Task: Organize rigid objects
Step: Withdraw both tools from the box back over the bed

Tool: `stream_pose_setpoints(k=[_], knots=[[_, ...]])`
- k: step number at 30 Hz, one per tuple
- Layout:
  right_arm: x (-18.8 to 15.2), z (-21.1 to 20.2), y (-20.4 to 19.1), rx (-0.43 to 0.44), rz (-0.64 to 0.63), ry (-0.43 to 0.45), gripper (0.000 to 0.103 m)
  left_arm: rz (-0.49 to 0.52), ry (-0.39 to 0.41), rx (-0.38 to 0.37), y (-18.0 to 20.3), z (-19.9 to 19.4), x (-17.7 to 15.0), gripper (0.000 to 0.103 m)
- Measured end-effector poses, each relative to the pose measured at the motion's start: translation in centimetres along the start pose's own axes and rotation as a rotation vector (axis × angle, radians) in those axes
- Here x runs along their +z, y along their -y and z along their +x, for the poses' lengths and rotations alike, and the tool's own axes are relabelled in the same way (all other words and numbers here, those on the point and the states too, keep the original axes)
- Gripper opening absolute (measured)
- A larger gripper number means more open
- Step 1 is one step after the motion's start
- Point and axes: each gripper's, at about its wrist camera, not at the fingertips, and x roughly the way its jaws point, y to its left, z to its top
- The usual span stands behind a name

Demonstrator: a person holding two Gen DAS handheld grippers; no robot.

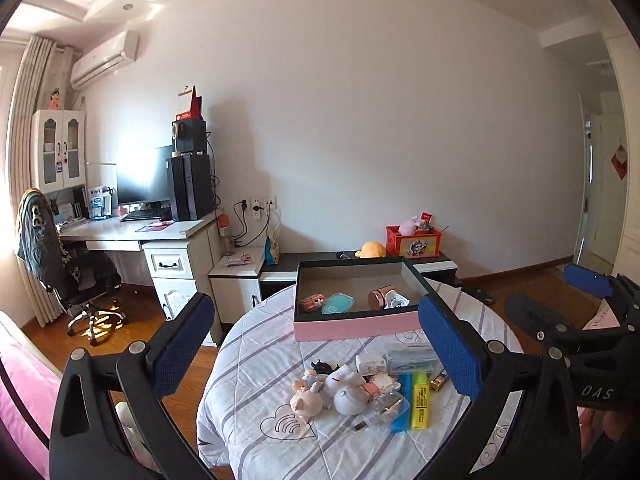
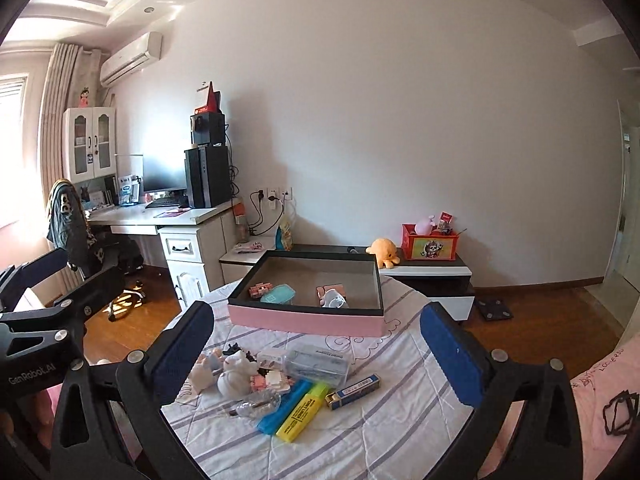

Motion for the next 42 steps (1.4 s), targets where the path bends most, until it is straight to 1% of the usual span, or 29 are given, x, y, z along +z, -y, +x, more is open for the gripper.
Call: stream_pose_setpoints(k=[4, 8, 14, 30, 38, 42], knots=[[-0.2, -2.0, -0.3, 0.001, -0.004, 0.018, 0.103, 0.016, 0.001, 0.014, 0.3, -1.8, -0.1, 0.103], [-0.3, -3.8, -0.7, -0.003, -0.008, 0.039, 0.103, 0.011, 0.03, 0.031, 0.5, -3.6, -0.1, 0.103], [-0.3, -5.0, -1.0, -0.007, -0.013, 0.061, 0.103, 0.008, 0.05, 0.046, 0.6, -4.6, 0.1, 0.103], [-0.5, -4.9, -1.4, -0.005, -0.013, 0.053, 0.103, 0.006, 0.044, 0.052, 0.7, -4.4, 0.2, 0.103], [-1.2, -3.1, -1.2, -0.006, -0.013, 0.01, 0.103, -0.001, -0.002, 0.043, 0.9, -2.1, -1.1, 0.103], [-2.2, -1.3, -0.8, -0.009, -0.008, -0.036, 0.103, -0.007, -0.056, 0.029, 0.9, 0.0, -2.4, 0.103]])
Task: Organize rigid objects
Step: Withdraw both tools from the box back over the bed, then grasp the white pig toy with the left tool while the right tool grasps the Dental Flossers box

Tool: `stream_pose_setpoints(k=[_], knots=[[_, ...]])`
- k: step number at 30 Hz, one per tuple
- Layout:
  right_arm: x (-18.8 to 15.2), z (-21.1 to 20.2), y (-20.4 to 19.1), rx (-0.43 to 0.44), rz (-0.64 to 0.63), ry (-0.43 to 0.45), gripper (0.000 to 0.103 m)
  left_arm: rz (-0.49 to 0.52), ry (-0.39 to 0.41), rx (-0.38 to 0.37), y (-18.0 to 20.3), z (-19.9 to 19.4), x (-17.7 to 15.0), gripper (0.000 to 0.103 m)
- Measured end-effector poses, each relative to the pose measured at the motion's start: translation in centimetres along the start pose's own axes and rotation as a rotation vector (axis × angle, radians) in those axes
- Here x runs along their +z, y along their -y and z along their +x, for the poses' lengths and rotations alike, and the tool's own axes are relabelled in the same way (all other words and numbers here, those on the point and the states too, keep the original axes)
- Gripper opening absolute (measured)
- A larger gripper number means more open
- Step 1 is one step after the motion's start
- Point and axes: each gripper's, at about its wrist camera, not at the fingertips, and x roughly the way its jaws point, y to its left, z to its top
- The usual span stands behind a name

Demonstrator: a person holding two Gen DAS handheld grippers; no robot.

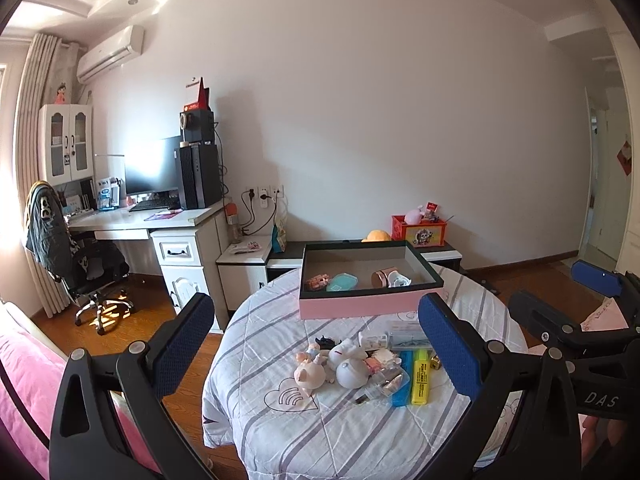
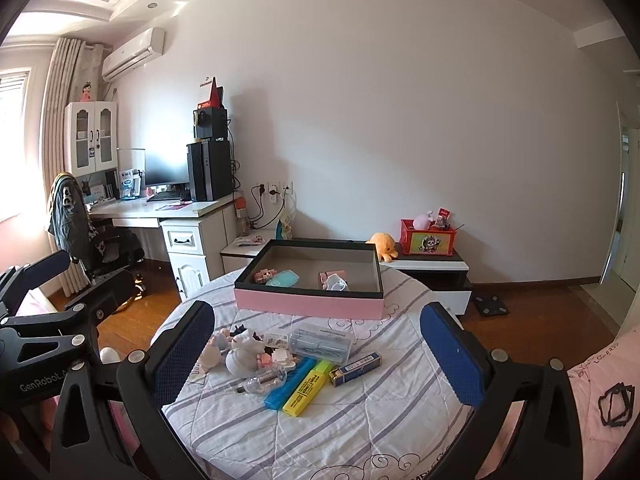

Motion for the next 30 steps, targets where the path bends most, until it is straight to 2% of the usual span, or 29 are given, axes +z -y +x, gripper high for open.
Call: stream_pose_setpoints(k=[9, 13, 19, 28, 30], knots=[[-3.8, 5.9, 1.3, -0.019, 0.015, -0.142, 0.103, 0.0, -0.161, -0.058, -0.2, 5.6, -4.9, 0.103], [-6.0, 8.8, 2.2, -0.026, 0.031, -0.227, 0.103, -0.003, -0.262, -0.021, -1.1, 8.6, -7.3, 0.103], [-8.2, 11.8, 3.7, -0.041, 0.056, -0.304, 0.103, -0.023, -0.355, 0.021, -2.4, 12.6, -9.4, 0.103], [-9.3, 15.1, 7.2, -0.108, 0.1, -0.368, 0.103, -0.039, -0.45, 0.05, -3.5, 18.3, -11.5, 0.103], [-9.4, 15.8, 7.7, -0.117, 0.11, -0.379, 0.103, -0.044, -0.465, 0.037, -3.5, 19.2, -11.7, 0.103]])
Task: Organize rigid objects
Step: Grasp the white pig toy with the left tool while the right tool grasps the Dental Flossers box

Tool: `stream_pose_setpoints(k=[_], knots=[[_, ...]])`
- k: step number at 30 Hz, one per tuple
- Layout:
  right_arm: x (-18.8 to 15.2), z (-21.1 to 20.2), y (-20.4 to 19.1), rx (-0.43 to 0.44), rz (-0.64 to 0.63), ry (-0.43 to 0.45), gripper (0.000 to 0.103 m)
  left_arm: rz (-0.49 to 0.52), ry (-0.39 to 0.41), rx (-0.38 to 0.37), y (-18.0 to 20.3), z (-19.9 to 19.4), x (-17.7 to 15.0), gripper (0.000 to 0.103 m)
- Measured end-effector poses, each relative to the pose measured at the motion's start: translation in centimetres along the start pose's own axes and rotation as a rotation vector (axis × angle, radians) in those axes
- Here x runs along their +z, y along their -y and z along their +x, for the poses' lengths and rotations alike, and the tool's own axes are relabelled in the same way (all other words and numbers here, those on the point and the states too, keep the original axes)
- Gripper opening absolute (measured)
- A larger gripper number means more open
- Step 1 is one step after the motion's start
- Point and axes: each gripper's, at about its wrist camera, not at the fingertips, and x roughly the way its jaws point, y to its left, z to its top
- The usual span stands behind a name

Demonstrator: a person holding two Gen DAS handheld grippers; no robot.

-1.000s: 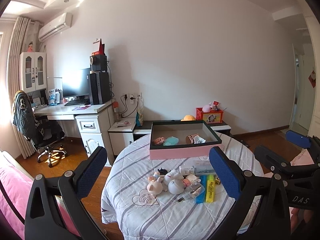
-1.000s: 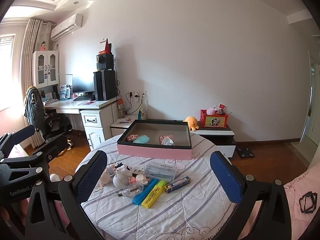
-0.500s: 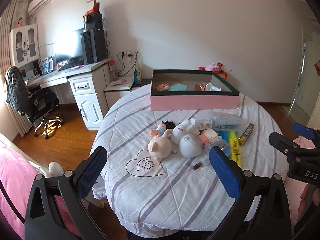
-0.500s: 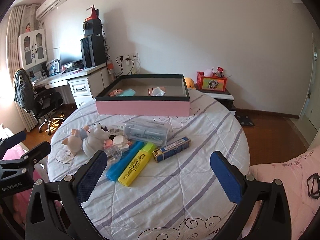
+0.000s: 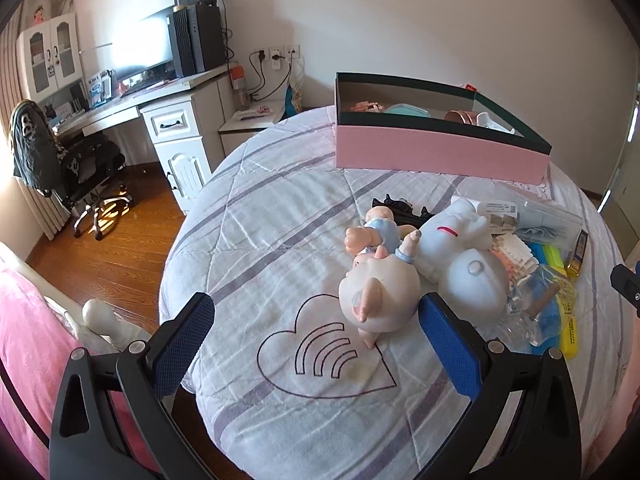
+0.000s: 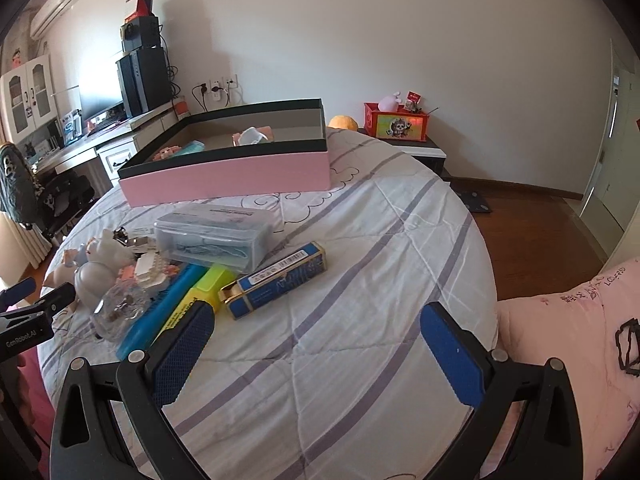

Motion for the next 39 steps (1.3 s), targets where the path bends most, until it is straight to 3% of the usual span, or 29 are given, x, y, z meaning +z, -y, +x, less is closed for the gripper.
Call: stream_pose_setpoints(k=[5, 8, 11, 12, 13, 27, 39], knots=[[1.0, 2.0, 0.1, 0.009, 0.002, -0.023, 0.103, 0.042, -0.015, 0.004, 0.6, 1.9, 0.5, 0.103], [1.7, 3.0, -0.8, 0.043, -0.007, -0.034, 0.103, 0.047, -0.01, -0.054, 0.4, 2.3, 0.7, 0.093], [2.6, 3.9, -2.1, 0.082, -0.014, -0.04, 0.103, 0.069, 0.003, -0.119, 0.9, 2.3, 0.9, 0.064], [2.9, 4.2, -2.6, 0.098, -0.013, -0.042, 0.103, 0.086, 0.004, -0.137, 1.3, 2.3, 0.9, 0.049], [3.2, 4.5, -3.0, 0.114, -0.012, -0.043, 0.103, 0.094, 0.006, -0.146, 1.6, 2.2, 1.0, 0.043], [4.9, 8.0, -6.7, 0.171, 0.039, -0.109, 0.103, 0.068, 0.042, -0.128, 0.5, 0.8, 1.3, 0.041], [4.8, 8.2, -6.2, 0.216, 0.01, -0.08, 0.099, 0.082, 0.093, -0.169, 1.1, -0.7, 2.8, 0.041]])
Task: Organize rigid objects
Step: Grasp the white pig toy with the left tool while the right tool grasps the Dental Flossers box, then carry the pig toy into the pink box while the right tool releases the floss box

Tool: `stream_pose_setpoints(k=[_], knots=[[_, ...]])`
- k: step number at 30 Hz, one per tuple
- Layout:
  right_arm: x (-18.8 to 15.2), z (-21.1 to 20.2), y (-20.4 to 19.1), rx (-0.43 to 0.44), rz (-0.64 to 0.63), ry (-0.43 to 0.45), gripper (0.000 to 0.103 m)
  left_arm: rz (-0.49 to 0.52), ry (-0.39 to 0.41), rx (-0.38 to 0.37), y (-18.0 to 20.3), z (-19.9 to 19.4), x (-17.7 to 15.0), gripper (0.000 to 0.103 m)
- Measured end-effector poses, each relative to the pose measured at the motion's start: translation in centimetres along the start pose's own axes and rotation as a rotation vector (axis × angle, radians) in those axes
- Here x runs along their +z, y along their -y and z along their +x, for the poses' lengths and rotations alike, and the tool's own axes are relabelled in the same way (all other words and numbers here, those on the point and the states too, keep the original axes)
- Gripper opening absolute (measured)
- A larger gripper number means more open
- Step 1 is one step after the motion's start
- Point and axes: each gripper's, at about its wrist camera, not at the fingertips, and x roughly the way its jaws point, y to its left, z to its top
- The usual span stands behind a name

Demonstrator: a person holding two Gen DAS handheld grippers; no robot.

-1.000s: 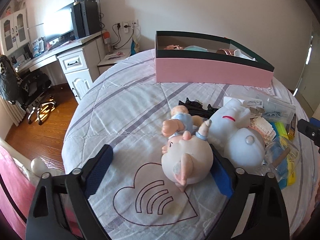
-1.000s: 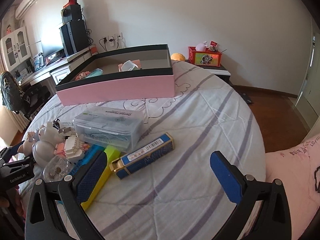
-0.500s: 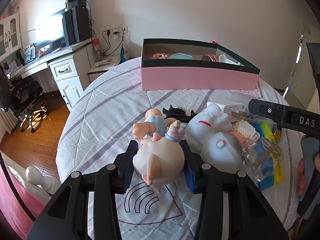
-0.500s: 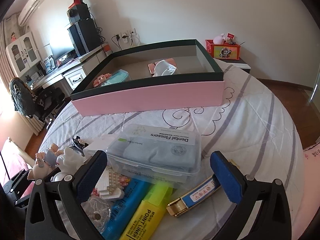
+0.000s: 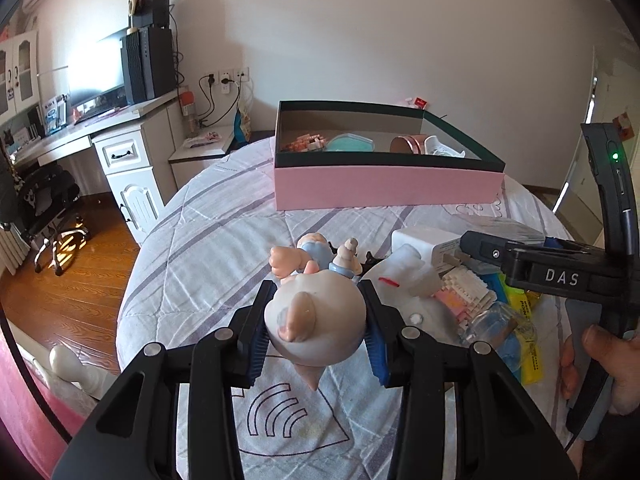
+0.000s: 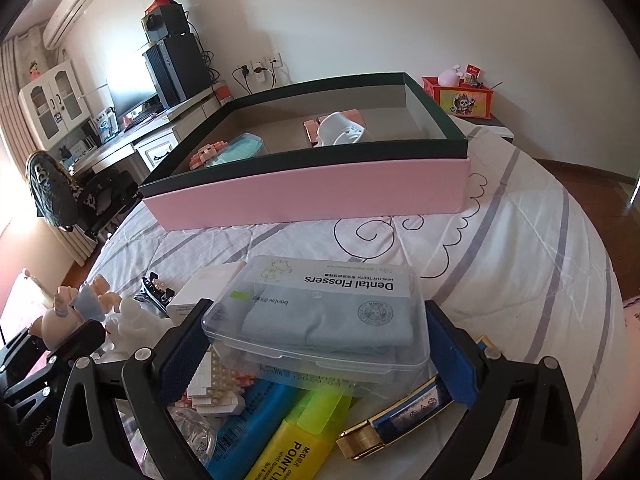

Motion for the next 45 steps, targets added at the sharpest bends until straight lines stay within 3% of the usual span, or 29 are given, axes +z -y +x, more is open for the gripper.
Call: stream_pose_setpoints(k=[13, 20, 23, 28, 34, 39, 45], knots=[[2.7, -4.5, -0.8, -0.032, -0.079, 0.153, 0.099, 0.067, 0.097, -0.048, 3.1, -1.8, 5.4, 0.041], [7.2, -5.6, -0.5, -0.058, -0.133, 0.228, 0.099, 0.118, 0.15, -0.075, 4.2, -0.7, 11.2, 0.041], [9.6, -4.6, -0.2, -0.082, -0.159, 0.233, 0.099, 0.131, 0.136, -0.1, 4.6, 1.4, 14.0, 0.041], [13.5, -1.2, 0.5, -0.091, -0.183, 0.192, 0.099, 0.115, 0.05, -0.122, 4.2, 7.0, 18.2, 0.041], [16.9, 4.7, 1.2, -0.097, -0.202, 0.097, 0.099, 0.11, -0.06, -0.089, 3.2, 14.0, 21.2, 0.041], [18.3, 9.6, 1.5, -0.097, -0.213, -0.005, 0.098, 0.099, -0.147, -0.067, 2.5, 18.6, 21.6, 0.041], [18.7, 12.6, 2.1, -0.114, -0.207, -0.086, 0.098, 0.088, -0.212, -0.032, 2.3, 21.0, 20.5, 0.044]])
